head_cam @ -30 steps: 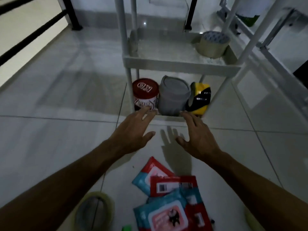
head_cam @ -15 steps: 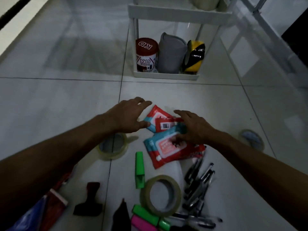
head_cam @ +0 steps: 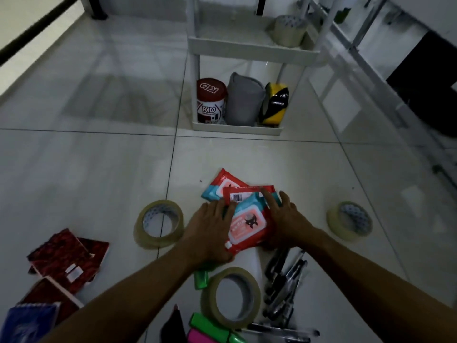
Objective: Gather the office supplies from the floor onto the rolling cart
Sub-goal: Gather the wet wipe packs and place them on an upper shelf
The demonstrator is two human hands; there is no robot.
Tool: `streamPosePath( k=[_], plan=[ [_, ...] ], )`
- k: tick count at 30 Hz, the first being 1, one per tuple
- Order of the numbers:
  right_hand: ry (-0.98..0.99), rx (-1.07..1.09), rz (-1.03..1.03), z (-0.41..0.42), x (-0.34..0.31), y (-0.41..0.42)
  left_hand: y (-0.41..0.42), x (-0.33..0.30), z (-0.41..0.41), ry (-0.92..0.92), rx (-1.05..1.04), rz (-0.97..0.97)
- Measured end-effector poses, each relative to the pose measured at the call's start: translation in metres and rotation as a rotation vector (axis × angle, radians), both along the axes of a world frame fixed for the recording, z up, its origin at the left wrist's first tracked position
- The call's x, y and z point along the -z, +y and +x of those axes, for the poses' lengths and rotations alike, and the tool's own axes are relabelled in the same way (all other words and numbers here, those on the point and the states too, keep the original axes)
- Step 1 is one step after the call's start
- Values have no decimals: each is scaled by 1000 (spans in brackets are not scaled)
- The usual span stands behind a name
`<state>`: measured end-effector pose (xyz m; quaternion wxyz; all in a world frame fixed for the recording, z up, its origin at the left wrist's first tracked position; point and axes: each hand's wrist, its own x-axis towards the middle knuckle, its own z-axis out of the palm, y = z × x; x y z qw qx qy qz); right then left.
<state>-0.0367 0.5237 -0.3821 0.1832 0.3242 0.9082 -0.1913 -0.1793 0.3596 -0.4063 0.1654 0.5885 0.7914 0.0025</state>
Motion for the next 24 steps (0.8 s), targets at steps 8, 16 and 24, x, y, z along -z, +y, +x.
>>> streamPosePath(
  k=[8,16,24],
  plan=[
    [241,69,-83,-6,7,2,38,-4,-20,81,147,15],
    [76,95,-124,-30,-10,31,59,-15,-52,70,126,52],
    [59,0,-98,-58,3,40,45,2,-55,-34,30,26]
  ],
)
